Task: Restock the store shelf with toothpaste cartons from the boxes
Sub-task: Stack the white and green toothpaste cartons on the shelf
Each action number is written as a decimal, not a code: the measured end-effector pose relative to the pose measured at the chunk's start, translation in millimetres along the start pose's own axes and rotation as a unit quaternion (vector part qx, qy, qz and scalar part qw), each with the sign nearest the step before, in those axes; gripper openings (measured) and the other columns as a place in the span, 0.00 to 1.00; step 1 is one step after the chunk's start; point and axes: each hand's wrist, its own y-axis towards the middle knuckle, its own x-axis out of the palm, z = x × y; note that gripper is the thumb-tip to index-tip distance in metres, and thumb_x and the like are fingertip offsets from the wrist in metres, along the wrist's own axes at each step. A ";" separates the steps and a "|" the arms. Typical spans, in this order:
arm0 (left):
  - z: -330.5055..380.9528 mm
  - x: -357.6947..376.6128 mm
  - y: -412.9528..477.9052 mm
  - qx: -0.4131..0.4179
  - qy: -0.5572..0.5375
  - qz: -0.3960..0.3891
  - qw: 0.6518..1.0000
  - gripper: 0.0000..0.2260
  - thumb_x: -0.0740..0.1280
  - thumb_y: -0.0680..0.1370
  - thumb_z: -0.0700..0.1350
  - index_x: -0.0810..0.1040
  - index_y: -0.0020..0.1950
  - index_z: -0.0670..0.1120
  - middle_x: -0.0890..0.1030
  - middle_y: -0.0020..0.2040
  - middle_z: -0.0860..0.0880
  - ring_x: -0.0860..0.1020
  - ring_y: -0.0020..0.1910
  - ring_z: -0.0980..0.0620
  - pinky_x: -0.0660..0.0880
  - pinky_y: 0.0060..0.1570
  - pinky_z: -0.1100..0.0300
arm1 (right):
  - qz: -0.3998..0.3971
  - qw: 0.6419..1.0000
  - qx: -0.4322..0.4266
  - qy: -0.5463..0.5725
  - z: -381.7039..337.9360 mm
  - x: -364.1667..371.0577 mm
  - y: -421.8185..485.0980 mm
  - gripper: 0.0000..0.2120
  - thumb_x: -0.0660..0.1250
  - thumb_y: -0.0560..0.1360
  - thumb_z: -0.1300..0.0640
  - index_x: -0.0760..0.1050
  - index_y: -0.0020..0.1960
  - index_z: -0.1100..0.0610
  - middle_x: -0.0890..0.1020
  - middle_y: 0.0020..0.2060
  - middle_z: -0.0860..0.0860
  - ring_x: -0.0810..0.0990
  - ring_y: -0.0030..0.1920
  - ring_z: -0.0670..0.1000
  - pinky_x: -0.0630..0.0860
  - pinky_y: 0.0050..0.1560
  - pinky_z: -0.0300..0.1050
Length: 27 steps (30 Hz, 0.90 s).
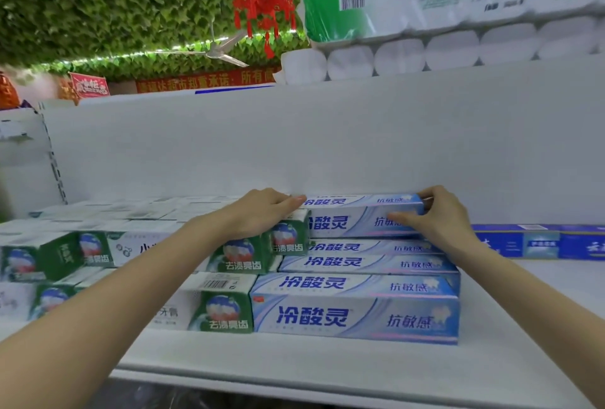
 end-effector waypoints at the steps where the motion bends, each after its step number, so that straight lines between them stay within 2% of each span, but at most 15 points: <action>1: 0.9 -0.6 -0.4 0.001 0.006 -0.006 1.000 0.29 0.48 0.81 0.63 0.73 0.70 0.47 0.75 0.68 0.46 0.73 0.65 0.45 0.66 0.60 0.58 | -0.003 1.000 0.011 0.002 -1.6 -0.6 -0.7 0.29 0.78 0.66 0.51 0.69 0.59 0.60 0.76 0.49 0.52 0.74 0.45 0.50 0.69 0.39 0.42; 4: 6.5 -1.7 -4.1 0.022 0.009 -0.001 1.000 0.26 0.48 0.82 0.61 0.71 0.72 0.49 0.73 0.71 0.47 0.70 0.68 0.46 0.64 0.63 0.58 | -0.014 1.000 0.017 -0.010 -2.6 -4.9 -6.0 0.31 0.76 0.68 0.51 0.66 0.64 0.61 0.76 0.52 0.55 0.74 0.48 0.52 0.67 0.45 0.42; 7: 15.8 -2.8 -11.2 0.053 -0.008 0.013 0.998 0.25 0.50 0.81 0.61 0.71 0.71 0.50 0.73 0.70 0.49 0.71 0.67 0.48 0.64 0.60 0.59 | -0.014 1.000 0.027 -0.007 -8.9 -16.2 -18.2 0.31 0.74 0.70 0.50 0.65 0.67 0.59 0.74 0.53 0.54 0.73 0.51 0.51 0.68 0.47 0.43; 12: 42.3 -7.3 -41.7 0.121 -0.059 0.020 0.991 0.24 0.52 0.81 0.61 0.71 0.71 0.51 0.72 0.70 0.51 0.73 0.64 0.49 0.71 0.56 0.58 | 0.011 0.999 0.031 -0.007 -28.4 -45.0 -56.2 0.27 0.70 0.74 0.48 0.66 0.68 0.57 0.75 0.58 0.56 0.73 0.53 0.52 0.68 0.50 0.43; 17: 66.7 0.2 -80.3 0.189 -0.076 0.035 0.978 0.22 0.53 0.82 0.59 0.73 0.70 0.49 0.75 0.68 0.50 0.72 0.65 0.50 0.68 0.61 0.57 | 0.000 1.000 0.026 -0.011 -52.5 -69.4 -114.0 0.26 0.69 0.74 0.47 0.67 0.68 0.54 0.75 0.57 0.52 0.75 0.56 0.51 0.70 0.49 0.44; 19: 67.4 11.2 -99.7 0.205 -0.079 0.033 0.975 0.22 0.55 0.81 0.59 0.73 0.69 0.49 0.75 0.68 0.50 0.72 0.65 0.50 0.67 0.59 0.60 | 0.001 0.999 0.013 -0.045 -58.8 -73.0 -145.2 0.26 0.69 0.74 0.48 0.68 0.68 0.55 0.76 0.58 0.53 0.75 0.55 0.50 0.69 0.51 0.42; 21: 64.9 24.5 -120.2 0.209 -0.088 0.015 0.974 0.24 0.57 0.81 0.59 0.71 0.72 0.48 0.72 0.71 0.50 0.70 0.68 0.51 0.64 0.63 0.60 | -0.002 0.995 0.000 -0.097 -61.9 -75.6 -176.0 0.27 0.69 0.75 0.49 0.67 0.70 0.57 0.75 0.60 0.55 0.74 0.55 0.49 0.67 0.53 0.40; 23: 61.0 39.1 -144.8 0.211 -0.089 0.007 0.973 0.25 0.58 0.80 0.59 0.68 0.74 0.47 0.69 0.73 0.50 0.67 0.71 0.52 0.61 0.66 0.61 | -0.024 0.988 -0.018 -0.151 -62.8 -77.3 -210.2 0.27 0.66 0.77 0.51 0.64 0.72 0.58 0.73 0.63 0.56 0.74 0.59 0.51 0.66 0.55 0.39; 27: 52.0 73.9 -200.5 0.224 -0.071 0.005 0.972 0.26 0.59 0.80 0.58 0.67 0.74 0.46 0.68 0.74 0.48 0.67 0.72 0.50 0.61 0.67 0.62 | -0.073 0.972 -0.031 -0.222 -60.5 -71.8 -278.9 0.26 0.62 0.79 0.54 0.61 0.73 0.61 0.70 0.68 0.61 0.70 0.66 0.56 0.64 0.64 0.42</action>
